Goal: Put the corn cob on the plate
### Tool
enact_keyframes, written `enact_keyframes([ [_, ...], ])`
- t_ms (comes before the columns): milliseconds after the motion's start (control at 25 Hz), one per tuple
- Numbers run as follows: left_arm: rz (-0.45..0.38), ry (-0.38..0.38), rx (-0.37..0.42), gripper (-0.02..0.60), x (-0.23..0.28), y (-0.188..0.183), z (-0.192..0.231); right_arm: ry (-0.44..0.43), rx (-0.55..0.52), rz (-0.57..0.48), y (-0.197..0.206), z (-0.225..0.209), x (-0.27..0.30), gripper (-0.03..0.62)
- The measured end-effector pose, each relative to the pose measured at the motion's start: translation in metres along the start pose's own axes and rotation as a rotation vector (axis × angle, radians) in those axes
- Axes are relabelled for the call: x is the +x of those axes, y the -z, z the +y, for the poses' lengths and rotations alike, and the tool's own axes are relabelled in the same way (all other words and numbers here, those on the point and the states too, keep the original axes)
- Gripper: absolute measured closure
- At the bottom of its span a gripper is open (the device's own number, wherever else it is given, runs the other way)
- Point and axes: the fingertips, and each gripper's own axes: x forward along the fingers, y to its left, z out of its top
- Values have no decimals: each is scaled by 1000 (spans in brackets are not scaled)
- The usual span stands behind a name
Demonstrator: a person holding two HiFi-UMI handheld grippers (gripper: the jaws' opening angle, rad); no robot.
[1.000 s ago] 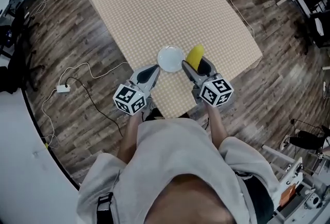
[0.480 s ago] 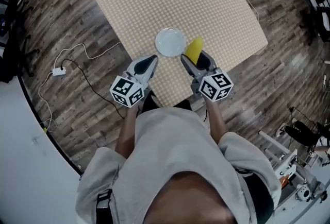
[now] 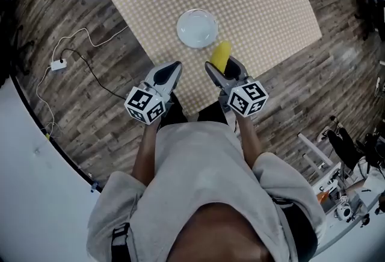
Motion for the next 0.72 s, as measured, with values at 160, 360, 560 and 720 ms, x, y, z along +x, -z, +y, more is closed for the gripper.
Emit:
enact_keyframes([
  [160,17,-16,-27,574,-2,13,7,7,11,34,15,-9,5,334],
  [360,25,-30,-49,574,-2,24,14,7,3,56,22,-19,15,333],
  [560,27,-38,-65,574,1,25,19,5,-18,68,19,-31,34,333],
  [720,20,-49,-72,574,0,21,24,-7,-57,64,3,-39,58,333],
])
